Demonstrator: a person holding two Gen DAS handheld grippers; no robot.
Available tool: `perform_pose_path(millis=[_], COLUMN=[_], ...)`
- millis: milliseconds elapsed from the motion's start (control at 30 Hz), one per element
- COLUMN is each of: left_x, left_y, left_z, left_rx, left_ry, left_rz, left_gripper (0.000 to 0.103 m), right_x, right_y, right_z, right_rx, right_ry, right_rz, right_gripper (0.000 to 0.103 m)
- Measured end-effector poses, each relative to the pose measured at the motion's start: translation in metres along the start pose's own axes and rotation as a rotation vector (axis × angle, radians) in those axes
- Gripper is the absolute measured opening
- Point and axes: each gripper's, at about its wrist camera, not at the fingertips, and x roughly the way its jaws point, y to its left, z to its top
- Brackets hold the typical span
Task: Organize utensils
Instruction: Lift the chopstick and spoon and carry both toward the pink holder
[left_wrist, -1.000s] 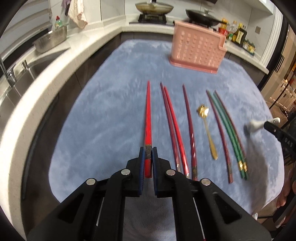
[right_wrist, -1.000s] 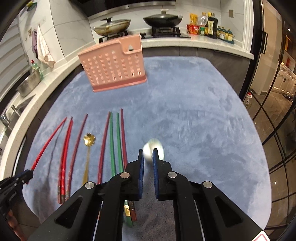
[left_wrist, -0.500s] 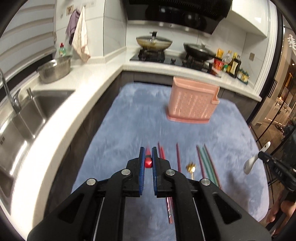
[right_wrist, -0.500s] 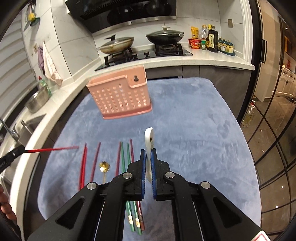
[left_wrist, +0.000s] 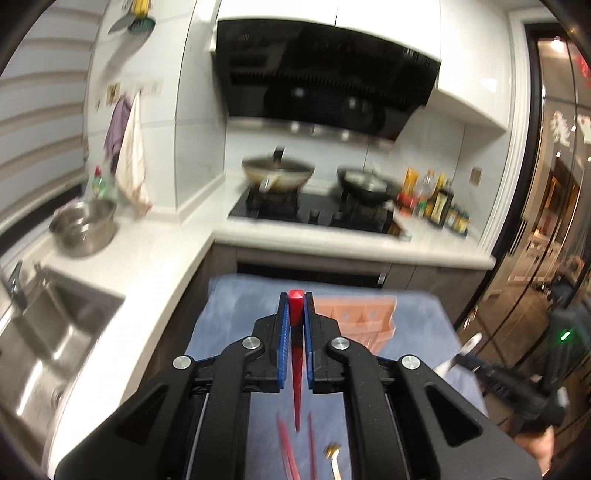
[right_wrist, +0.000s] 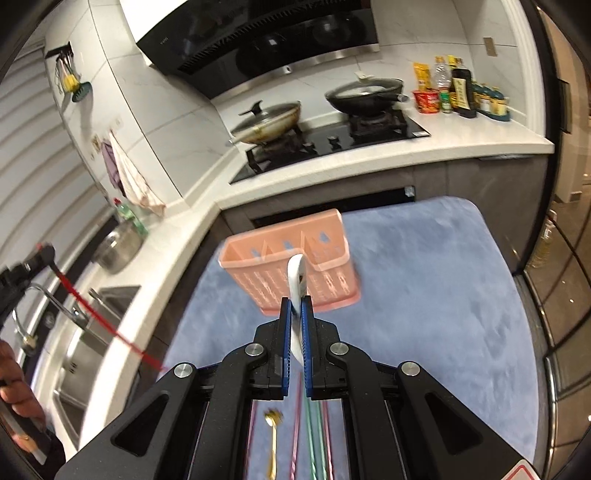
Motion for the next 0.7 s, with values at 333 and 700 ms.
perform_pose_path(millis=[333,700], left_x=[0.045,0.134], left_y=[-0.026,-0.020], left_z=[0.075,0.061], left_rx=[-0.029,-0.068], left_ry=[-0.130,-0.070], left_rz=[-0.034,-0.020], left_gripper=[0.007,0.007], right_x=[0.055,0.127], right_y=[-0.001,-0.026], right_z=[0.071,0.081], right_rx=[0.024,0.064], right_ry=[-0.044,0.027], right_rz=[0.058,0.045], right_gripper=[0.005,0.005])
